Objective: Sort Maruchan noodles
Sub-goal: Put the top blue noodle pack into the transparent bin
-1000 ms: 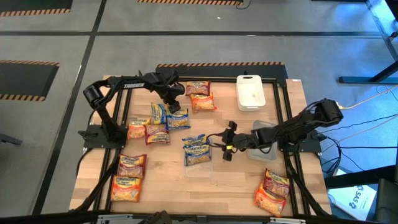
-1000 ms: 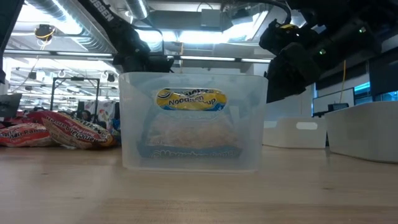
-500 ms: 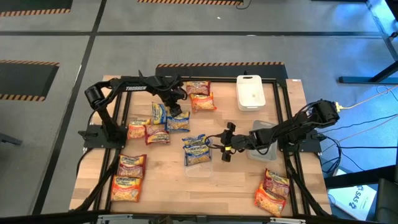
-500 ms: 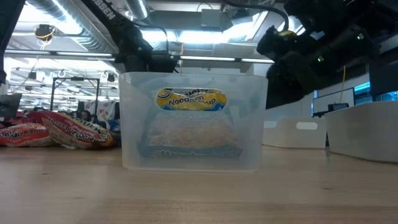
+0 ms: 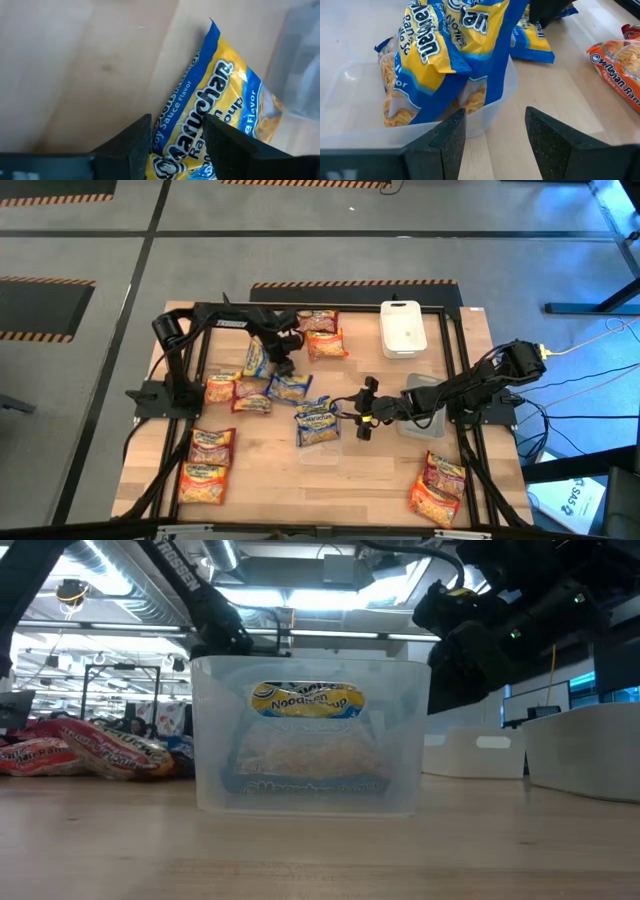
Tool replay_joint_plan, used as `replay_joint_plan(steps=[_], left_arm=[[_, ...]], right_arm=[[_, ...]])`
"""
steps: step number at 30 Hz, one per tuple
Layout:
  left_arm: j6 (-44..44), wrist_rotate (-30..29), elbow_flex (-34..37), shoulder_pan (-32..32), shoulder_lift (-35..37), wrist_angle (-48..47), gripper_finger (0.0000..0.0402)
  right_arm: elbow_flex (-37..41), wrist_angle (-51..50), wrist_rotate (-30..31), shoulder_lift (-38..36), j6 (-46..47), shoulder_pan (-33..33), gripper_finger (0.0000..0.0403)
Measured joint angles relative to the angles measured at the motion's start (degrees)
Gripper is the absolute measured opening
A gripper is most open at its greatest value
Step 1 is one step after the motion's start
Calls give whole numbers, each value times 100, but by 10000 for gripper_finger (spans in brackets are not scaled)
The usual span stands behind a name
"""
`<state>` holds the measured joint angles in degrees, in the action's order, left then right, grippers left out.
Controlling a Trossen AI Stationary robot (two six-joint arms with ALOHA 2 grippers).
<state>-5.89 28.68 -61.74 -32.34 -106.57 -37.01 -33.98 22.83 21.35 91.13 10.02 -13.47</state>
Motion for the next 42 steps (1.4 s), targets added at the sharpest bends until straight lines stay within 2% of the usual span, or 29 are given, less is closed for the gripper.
replay_joint_plan(steps=[9, 16, 23, 42], left_arm=[[-640, 27, -2, 172, 12, 39, 74], [-785, -118, 7, 182, 4, 142, 5], [-841, -968, 5, 312, 289, 19, 0], [-752, -1466, -13, 427, 1776, -35, 0]], right_arm=[[0, 15, 23, 0, -2, 0, 193], [0, 18, 209, 0, -6, 0, 193], [0, 22, 211, 0, -57, 0, 193], [-5, 115, 264, -2, -138, 0, 193]])
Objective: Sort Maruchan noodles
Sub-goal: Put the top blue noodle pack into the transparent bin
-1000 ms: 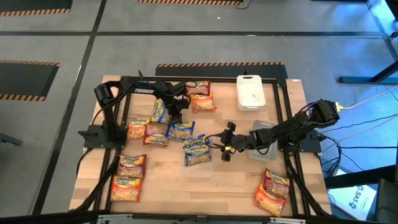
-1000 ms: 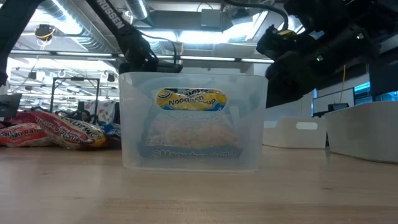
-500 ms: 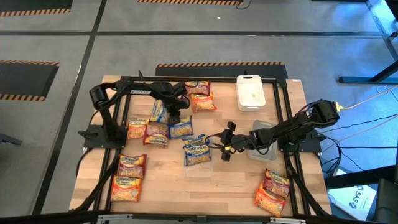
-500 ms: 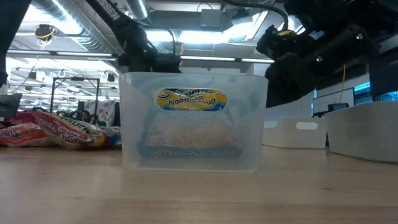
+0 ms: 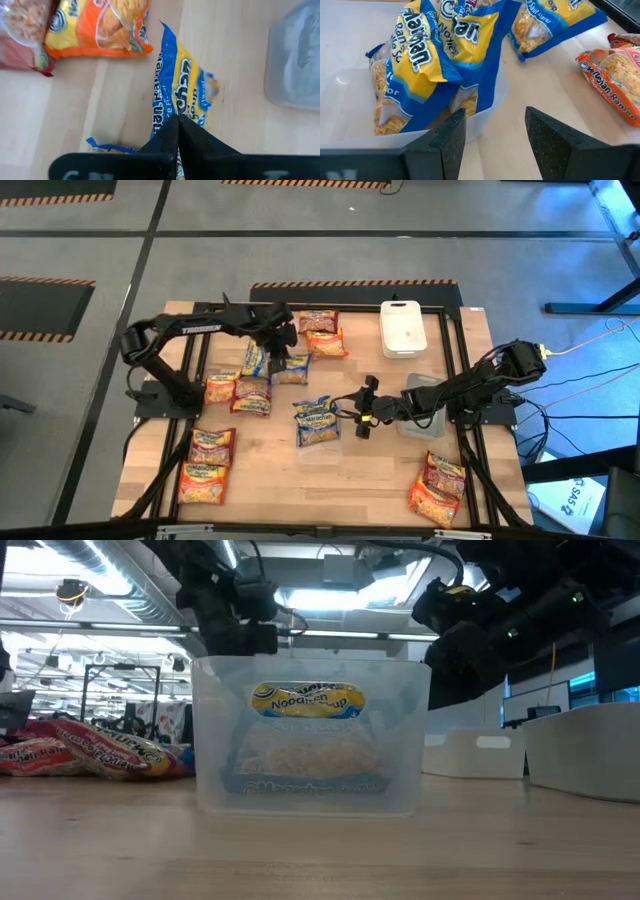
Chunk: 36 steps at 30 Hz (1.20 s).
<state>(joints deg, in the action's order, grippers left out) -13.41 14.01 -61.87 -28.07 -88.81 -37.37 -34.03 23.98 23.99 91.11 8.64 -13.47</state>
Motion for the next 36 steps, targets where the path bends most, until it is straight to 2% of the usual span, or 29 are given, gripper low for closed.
replay_joint_plan(steps=[6, 10, 14, 18, 20, 23, 27, 30, 32, 36], left_arm=[[100, -128, -2, 278, 121, 9, 0], [103, -322, -2, 510, 108, 5, 0], [106, -531, -2, 699, 104, 37, 0], [112, -608, -2, 806, 104, 48, 0], [112, -632, -2, 855, 104, 58, 0], [120, -783, -2, 926, 106, 66, 0], [122, -860, -2, 989, 106, 73, 0], [123, -871, -2, 1027, 106, 126, 0], [121, -869, -2, 1051, 106, 191, 0], [123, -861, -2, 1056, 108, 326, 0]], right_arm=[[-470, -747, 263, -392, -11, 14, 193], [-756, -1472, 769, -689, -219, 91, 193], [-858, -1452, 1265, -768, -610, 225, 193], [-867, -1433, 1276, -765, -962, 538, 193], [-867, -1433, 959, -765, -863, 793, 193], [-867, -1219, -103, -758, -588, 1241, 205], [-871, -580, -1362, -458, -416, 1771, 250], [-918, 48, -1815, -84, -390, 2032, 287], [-1105, 45, -1988, 217, -273, 2184, 303], [-1738, -67, -2534, 879, -109, 2392, 311]])
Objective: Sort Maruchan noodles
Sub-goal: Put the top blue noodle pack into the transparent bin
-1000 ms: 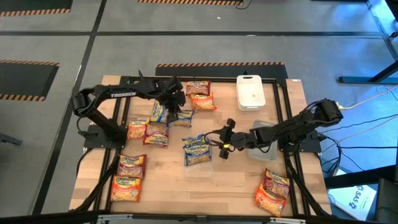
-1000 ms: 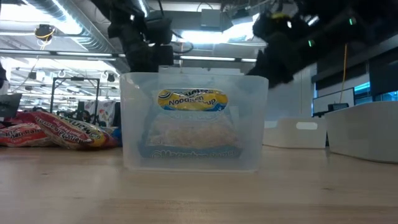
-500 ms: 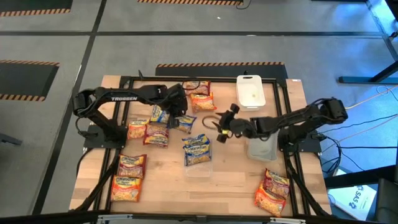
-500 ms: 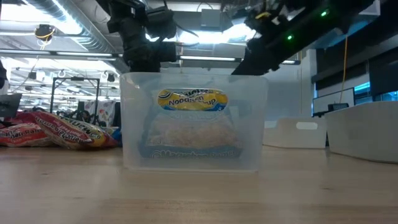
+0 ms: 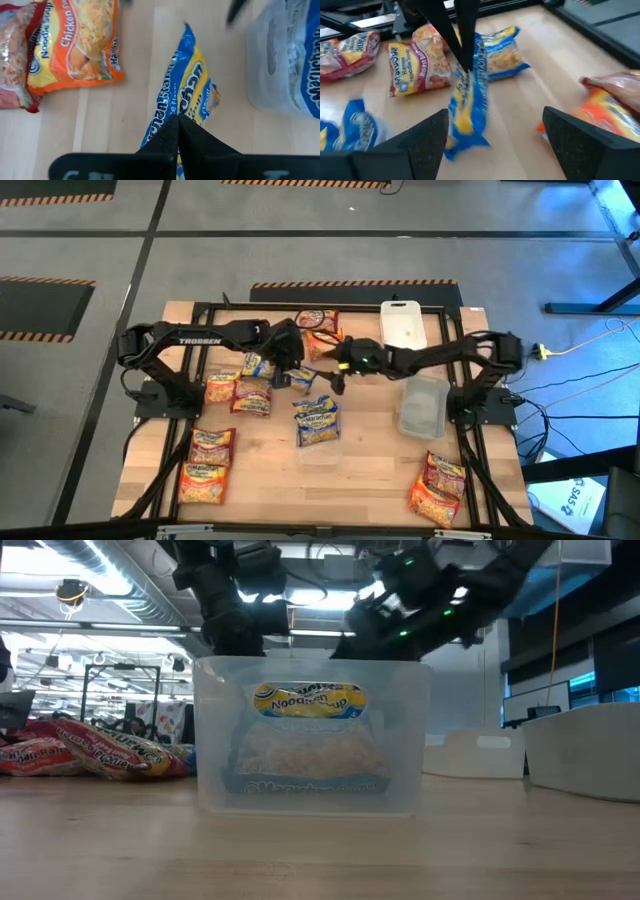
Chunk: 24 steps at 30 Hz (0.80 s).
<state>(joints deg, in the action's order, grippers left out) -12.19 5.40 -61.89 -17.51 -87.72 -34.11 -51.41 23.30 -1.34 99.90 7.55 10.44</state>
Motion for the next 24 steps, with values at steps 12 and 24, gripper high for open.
replay_joint_plan(steps=[12, 24], left_arm=[[-27, -27, -1, 49, 4, 167, 0], [-76, -37, -2, 56, 4, 164, 0]], right_arm=[[-1630, -852, -1006, 1400, -72, 80, 296], [-1701, -858, -971, 1530, -495, 86, 88]])
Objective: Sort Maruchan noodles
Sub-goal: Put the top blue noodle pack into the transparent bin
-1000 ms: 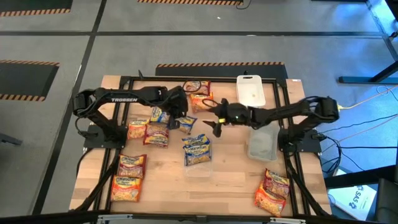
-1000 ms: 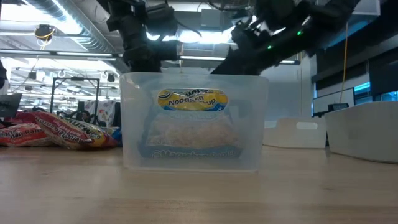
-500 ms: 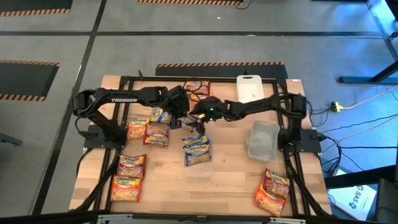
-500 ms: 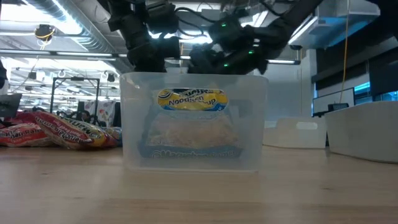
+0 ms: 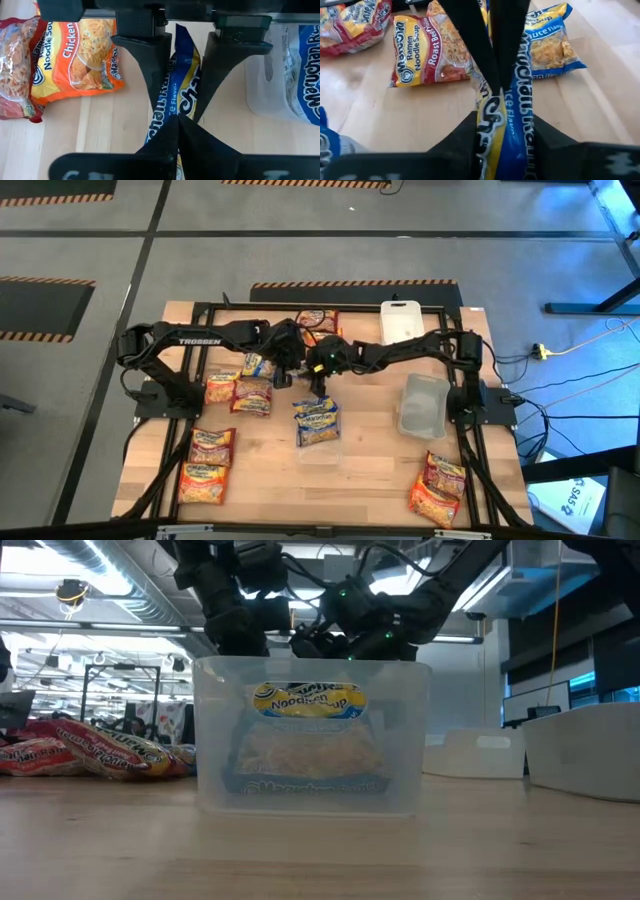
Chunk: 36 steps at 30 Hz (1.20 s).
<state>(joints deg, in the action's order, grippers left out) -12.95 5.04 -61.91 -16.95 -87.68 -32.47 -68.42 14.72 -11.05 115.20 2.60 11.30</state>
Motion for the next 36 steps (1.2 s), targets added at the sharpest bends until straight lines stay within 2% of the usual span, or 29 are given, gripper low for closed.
replay_joint_plan(steps=[3, 8, 12, 17, 20, 24, 28, 32, 36], left_arm=[[19, 7, 0, 2, 3, 0, 11], [72, -69, -5, 4, 232, 15, 63], [362, -160, -9, 4, 699, -132, 101], [603, -59, -9, 3, 1507, -119, 113], [884, -61, 46, 79, 1944, -123, 113], [1165, -105, 535, 390, 2455, 214, 113], [1695, -494, 1378, 803, 2845, 939, 114], [2392, -763, 2207, 1318, 3083, 2061, 114], [2516, -1179, 2781, 1748, 3108, 2994, 114]], right_arm=[[0, 0, 11, -1, -175, 1, 88], [0, -224, 260, -256, -474, -8, 88], [4, -580, 403, -644, -675, -8, 88], [0, -1116, 612, -1163, -824, -41, 88], [5, -1692, 1072, -1527, -954, -196, 88], [7, -2311, 1701, -2152, -1064, -647, 88], [2, -2815, 2116, -2790, -1010, -1236, 88], [105, -2873, 2203, -3097, -720, -1934, 88], [263, -2416, 2122, -3094, -431, -2618, 93]])
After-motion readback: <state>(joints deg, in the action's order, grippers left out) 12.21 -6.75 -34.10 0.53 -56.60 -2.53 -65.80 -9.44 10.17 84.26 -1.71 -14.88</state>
